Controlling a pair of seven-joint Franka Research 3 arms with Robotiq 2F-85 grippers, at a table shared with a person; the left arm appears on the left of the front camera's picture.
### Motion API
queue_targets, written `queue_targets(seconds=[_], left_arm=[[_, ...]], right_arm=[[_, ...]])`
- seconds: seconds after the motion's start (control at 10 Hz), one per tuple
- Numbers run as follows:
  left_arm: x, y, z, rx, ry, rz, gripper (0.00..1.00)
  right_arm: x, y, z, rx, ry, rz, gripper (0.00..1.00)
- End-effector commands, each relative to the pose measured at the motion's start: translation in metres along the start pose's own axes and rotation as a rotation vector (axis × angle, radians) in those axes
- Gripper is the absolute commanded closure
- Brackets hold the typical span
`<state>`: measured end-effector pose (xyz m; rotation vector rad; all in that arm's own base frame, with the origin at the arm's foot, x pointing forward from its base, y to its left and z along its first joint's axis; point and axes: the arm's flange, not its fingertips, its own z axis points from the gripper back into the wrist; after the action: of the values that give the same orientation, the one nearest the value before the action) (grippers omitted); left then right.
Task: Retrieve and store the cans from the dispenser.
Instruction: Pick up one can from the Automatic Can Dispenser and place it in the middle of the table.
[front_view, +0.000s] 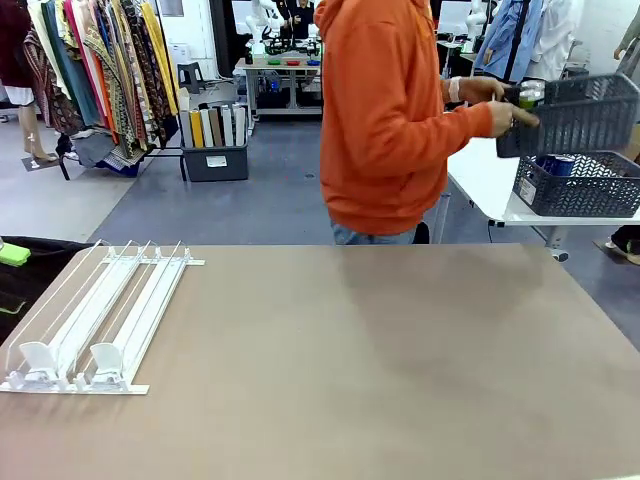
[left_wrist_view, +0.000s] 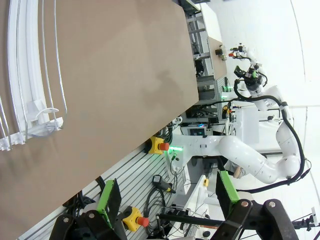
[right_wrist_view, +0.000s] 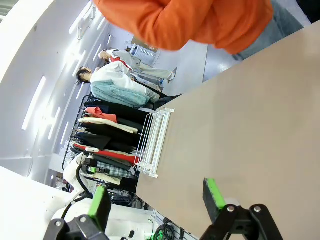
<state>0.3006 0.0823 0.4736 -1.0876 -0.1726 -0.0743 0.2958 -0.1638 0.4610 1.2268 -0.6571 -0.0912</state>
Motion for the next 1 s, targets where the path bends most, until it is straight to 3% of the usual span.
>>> queue_targets(seconds=[0.0,0.9], left_arm=[[0.0007,-0.0005,-0.0004,-0.025,-0.012,-0.019,0.0],[0.0007,-0.0005,-0.0004,-0.025,-0.012,-0.019,0.0]], right_arm=[[0.0032,0.0023,-0.0032,0.022,-0.026,0.013,0.0],[0.0032,0.0023,-0.0032,0.022,-0.026,0.013,0.0]])
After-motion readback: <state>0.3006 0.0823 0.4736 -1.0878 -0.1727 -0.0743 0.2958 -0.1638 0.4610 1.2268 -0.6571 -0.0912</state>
